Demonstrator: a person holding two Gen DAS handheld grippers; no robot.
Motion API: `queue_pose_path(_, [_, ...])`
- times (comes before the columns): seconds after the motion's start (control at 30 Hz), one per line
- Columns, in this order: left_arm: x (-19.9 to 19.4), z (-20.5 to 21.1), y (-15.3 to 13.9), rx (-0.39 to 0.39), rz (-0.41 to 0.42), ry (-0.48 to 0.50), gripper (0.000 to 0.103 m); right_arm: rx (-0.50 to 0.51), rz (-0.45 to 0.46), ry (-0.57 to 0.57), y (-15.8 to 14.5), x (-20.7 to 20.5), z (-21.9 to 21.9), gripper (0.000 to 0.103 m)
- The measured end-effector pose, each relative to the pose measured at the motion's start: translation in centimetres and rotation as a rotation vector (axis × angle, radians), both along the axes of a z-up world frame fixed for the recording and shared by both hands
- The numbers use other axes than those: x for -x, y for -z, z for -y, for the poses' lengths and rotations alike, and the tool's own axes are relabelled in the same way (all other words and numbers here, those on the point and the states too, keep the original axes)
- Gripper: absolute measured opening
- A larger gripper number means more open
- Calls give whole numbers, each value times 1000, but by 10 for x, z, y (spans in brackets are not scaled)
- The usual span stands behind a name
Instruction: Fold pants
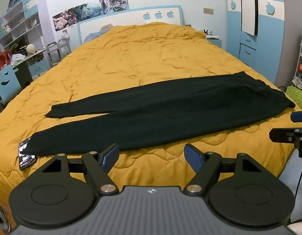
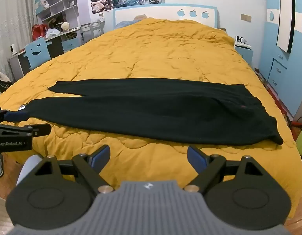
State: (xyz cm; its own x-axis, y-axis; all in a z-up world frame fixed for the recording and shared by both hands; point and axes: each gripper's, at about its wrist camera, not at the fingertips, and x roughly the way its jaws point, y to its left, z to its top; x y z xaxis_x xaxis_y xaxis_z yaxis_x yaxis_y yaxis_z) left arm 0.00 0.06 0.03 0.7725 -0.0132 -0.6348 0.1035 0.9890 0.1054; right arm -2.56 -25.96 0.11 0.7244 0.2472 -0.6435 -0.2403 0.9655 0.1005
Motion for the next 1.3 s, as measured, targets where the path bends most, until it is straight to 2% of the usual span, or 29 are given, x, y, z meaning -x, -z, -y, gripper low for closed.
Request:
queue_pose_path(0.7, [4,3,-5,-8,4,64,88,6,0,-29,-5,2,-8,82])
queue_pose_path(1.3, [7,9,-3,-13,6,73,88,9,1,-34,-4,3,-10,82])
